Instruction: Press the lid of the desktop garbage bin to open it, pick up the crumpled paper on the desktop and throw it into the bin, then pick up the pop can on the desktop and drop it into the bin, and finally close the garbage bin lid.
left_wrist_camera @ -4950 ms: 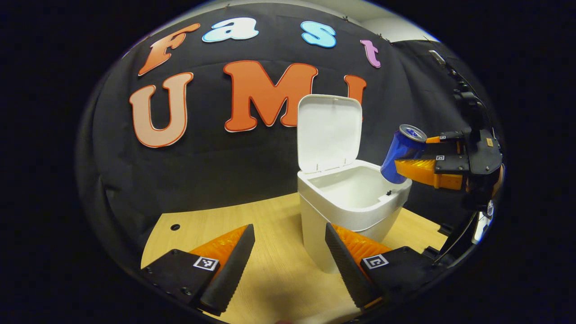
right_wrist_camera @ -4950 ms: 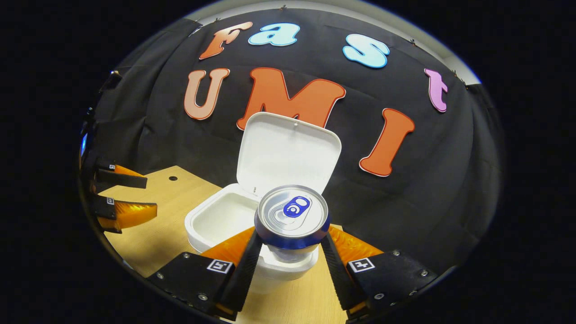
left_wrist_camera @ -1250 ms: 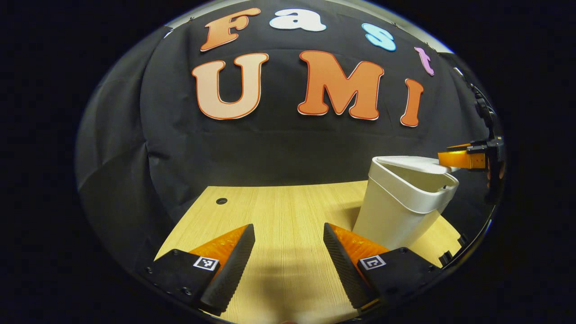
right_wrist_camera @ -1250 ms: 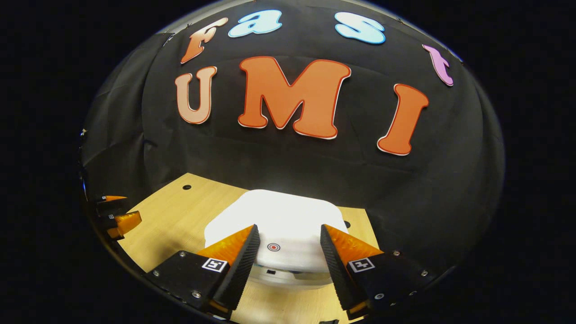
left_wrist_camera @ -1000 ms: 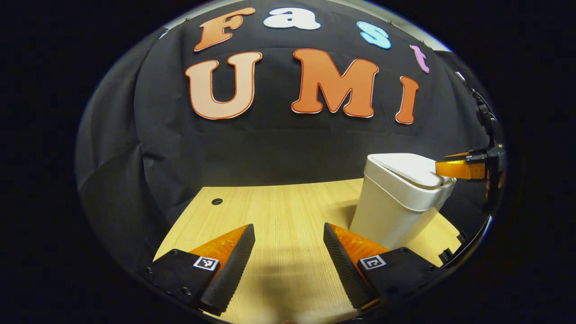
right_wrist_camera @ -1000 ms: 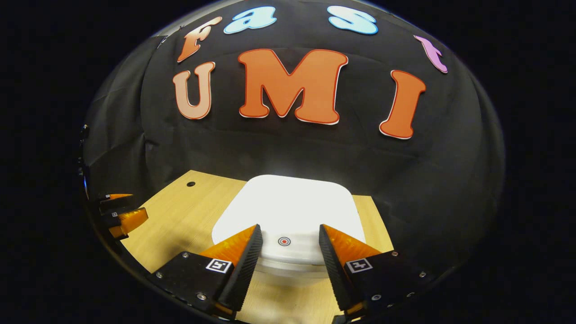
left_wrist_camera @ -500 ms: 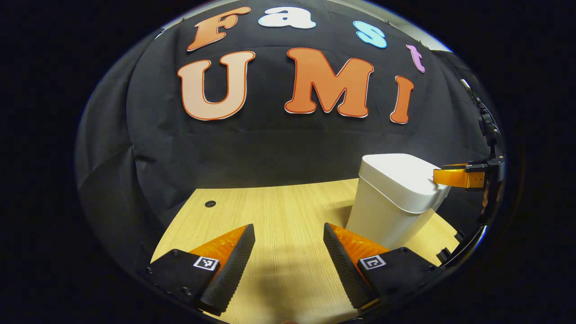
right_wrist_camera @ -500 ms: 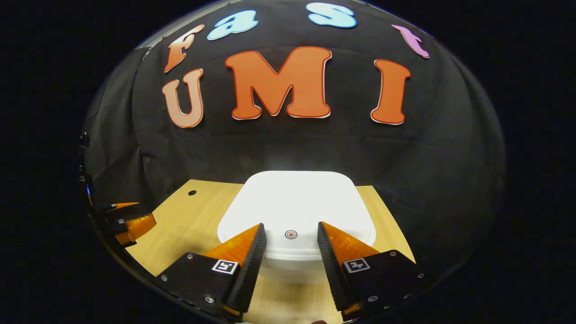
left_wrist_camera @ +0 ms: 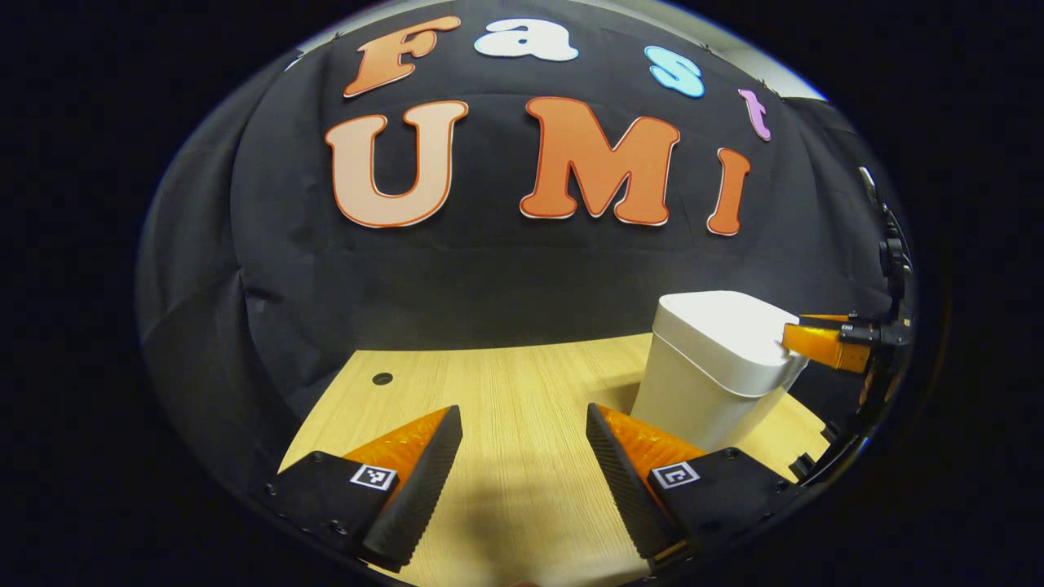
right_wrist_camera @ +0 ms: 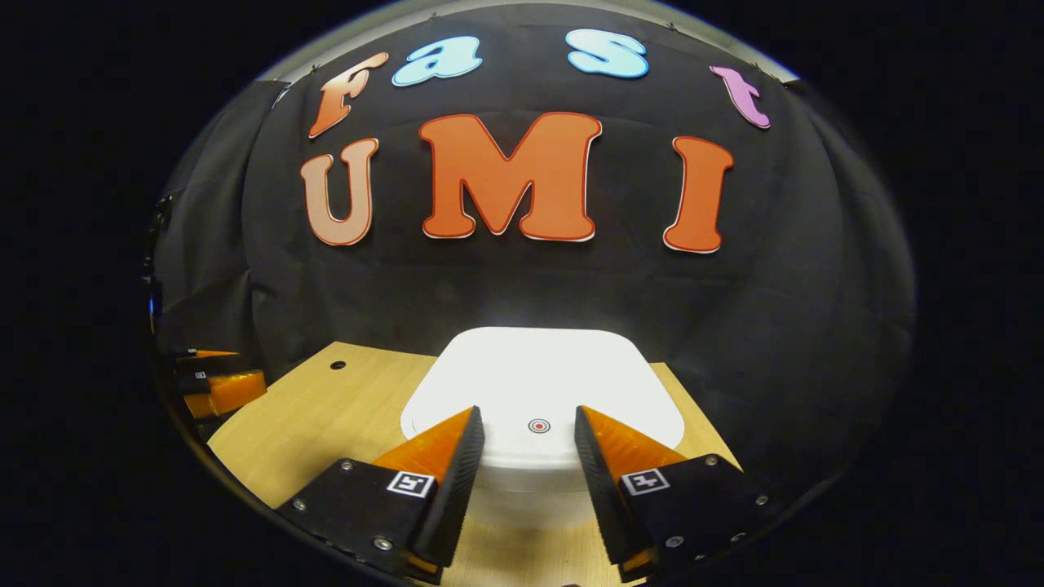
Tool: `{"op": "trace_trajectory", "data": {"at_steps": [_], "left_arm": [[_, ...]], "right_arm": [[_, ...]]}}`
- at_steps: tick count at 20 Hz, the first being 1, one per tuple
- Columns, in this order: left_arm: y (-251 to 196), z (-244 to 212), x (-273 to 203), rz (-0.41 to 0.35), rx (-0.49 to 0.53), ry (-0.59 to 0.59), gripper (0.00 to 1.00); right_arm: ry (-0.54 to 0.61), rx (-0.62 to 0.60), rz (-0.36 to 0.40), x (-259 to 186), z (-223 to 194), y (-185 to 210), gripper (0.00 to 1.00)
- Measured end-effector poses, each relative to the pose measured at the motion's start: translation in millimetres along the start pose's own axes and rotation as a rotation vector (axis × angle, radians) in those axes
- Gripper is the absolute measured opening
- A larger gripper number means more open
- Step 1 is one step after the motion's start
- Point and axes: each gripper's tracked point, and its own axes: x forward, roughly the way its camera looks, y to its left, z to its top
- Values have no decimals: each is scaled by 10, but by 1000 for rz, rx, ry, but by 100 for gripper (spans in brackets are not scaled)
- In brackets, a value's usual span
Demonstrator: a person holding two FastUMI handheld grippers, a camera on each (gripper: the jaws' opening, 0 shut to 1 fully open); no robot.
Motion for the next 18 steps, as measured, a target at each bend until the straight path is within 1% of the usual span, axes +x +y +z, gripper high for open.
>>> {"op": "trace_trajectory", "data": {"at_steps": [1,4,5,7,10,13,15,17,18], "left_arm": [[25,57,-12,4,-3,-13,98],[151,211,-58,32,-10,-55,97],[210,291,-98,38,-28,-79,97],[283,494,-155,49,-54,-132,97],[479,800,-245,92,-64,-213,97],[626,1037,-345,137,-44,-293,97],[637,1172,-398,158,-16,-335,97],[652,1248,-450,171,4,-370,99],[661,1278,-454,175,7,-383,97]], "right_arm": [[-36,-16,-3,-17,71,41,71],[-123,-62,-2,-34,265,162,75],[-140,-72,1,-35,325,202,76],[-158,-79,9,-21,389,277,78],[-193,-55,26,-10,534,386,81],[-214,-49,50,8,616,502,82],[-219,-48,66,30,648,581,82],[-217,-44,81,57,663,662,82],[-219,-46,89,67,677,707,82]]}}
